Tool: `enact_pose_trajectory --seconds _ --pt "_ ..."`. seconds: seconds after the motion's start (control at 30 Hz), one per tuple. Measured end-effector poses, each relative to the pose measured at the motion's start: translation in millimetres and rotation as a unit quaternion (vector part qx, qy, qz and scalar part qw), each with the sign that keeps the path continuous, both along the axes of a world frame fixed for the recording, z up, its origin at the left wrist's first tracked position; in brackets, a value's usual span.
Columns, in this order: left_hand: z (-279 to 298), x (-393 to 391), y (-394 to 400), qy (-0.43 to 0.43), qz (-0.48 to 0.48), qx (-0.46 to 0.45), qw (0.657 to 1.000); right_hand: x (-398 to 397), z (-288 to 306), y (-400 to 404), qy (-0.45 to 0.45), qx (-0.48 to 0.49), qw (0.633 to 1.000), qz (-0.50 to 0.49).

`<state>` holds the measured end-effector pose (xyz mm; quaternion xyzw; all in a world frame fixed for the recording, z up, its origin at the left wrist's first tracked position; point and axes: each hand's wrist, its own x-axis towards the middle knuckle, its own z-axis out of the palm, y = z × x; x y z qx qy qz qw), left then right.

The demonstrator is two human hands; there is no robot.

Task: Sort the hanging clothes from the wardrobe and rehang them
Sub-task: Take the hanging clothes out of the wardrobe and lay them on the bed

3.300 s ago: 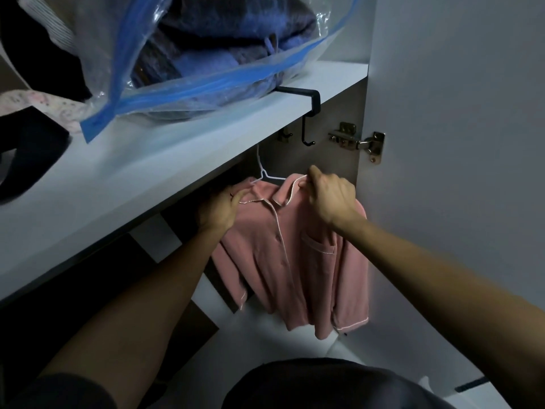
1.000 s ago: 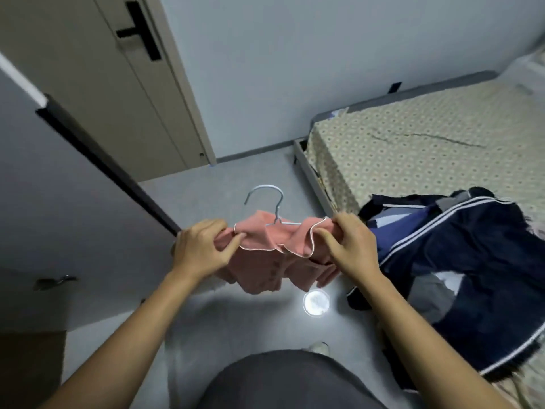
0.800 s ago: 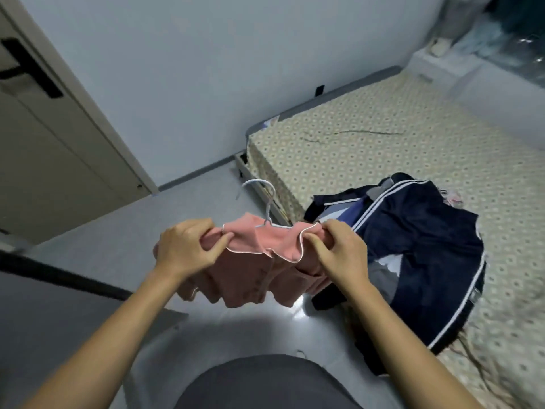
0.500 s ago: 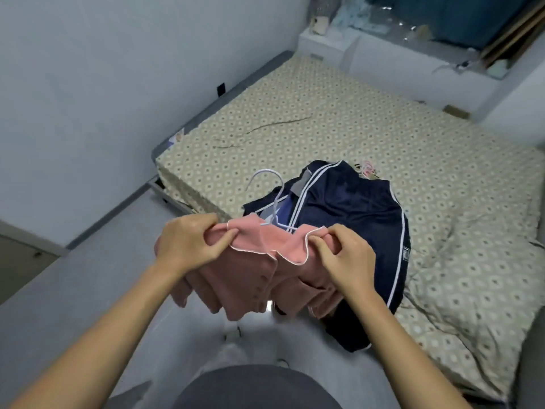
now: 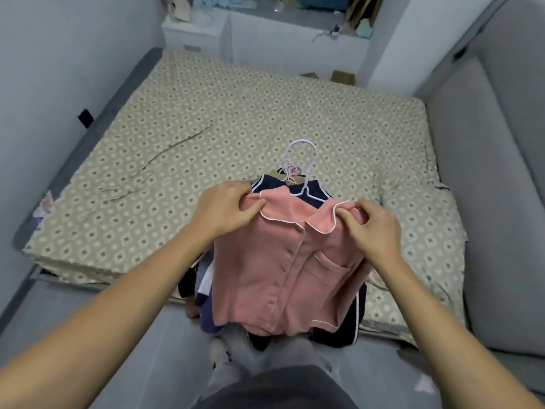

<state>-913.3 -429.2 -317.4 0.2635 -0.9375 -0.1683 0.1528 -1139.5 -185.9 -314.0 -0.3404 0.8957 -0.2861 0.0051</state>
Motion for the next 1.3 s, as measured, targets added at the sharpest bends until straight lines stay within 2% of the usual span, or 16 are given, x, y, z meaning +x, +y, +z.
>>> enact_pose_trajectory --seconds 0.17,0.37,0.53,0.63,0.8,0.93,1.1,1.3 --pt "-43.9 -89.1 -48.5 -0.057 -0.026 0.009 0.998 -75.2 -36.9 -42.3 -0.052 0.026 0.998 -0.021" --pt "-110.9 -167.3 -85.3 -0.155 0.003 0.021 0.988 -160.9 -118.3 -91.7 -0.145 0.063 0.987 0.020" --pt "-153.0 -205.5 -106.6 -0.176 0.073 0.082 0.978 -209.0 -182.8 -116.3 -0.173 0.127 0.973 0.081" --pt "-161.4 -212.9 -110.9 -0.185 0.109 0.111 0.970 -230.5 -198.0 -119.1 -0.188 0.121 0.970 0.094" --pt "-159.8 -184.7 -106.3 -0.184 0.135 0.107 0.968 -237.5 -194.3 -137.6 -0.184 0.118 0.967 0.134" --pt "-135.8 -148.0 -93.2 -0.153 0.170 0.086 0.970 -206.0 -167.6 -166.3 -0.160 0.091 0.963 0.198" --pt "-97.9 -71.7 -75.7 -0.121 0.238 0.027 0.963 -136.8 -127.3 -205.3 -0.122 0.065 0.944 0.301" --pt "-55.1 85.5 -13.9 -0.075 0.348 -0.028 0.934 -6.8 -76.5 -227.4 -0.072 0.049 0.898 0.430"
